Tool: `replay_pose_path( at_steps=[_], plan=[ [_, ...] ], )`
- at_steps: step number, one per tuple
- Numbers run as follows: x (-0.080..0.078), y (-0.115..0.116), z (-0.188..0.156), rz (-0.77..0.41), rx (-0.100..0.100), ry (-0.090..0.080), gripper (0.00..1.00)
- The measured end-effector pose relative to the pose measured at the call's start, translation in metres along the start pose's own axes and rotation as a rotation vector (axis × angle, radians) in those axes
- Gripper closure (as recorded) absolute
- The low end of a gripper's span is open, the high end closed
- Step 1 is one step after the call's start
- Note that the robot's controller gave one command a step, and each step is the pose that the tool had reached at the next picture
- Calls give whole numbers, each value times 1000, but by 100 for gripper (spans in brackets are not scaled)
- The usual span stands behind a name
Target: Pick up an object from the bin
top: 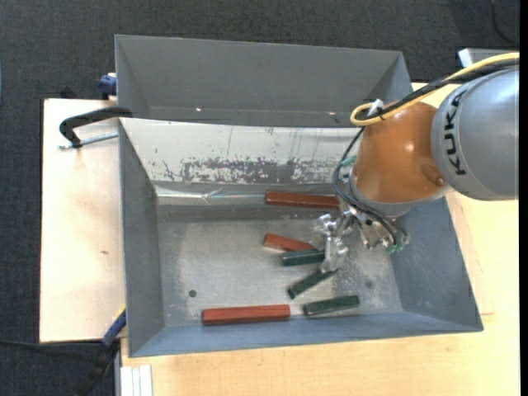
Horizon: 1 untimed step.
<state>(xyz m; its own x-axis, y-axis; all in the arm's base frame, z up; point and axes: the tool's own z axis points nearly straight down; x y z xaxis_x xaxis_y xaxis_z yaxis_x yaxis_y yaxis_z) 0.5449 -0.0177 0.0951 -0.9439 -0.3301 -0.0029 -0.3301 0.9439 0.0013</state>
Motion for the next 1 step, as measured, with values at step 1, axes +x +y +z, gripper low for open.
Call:
replay_pose_path(
  at_steps=[1],
  plan=[
    [0, 0, -15, 0, 0, 1, 100]
  ],
)
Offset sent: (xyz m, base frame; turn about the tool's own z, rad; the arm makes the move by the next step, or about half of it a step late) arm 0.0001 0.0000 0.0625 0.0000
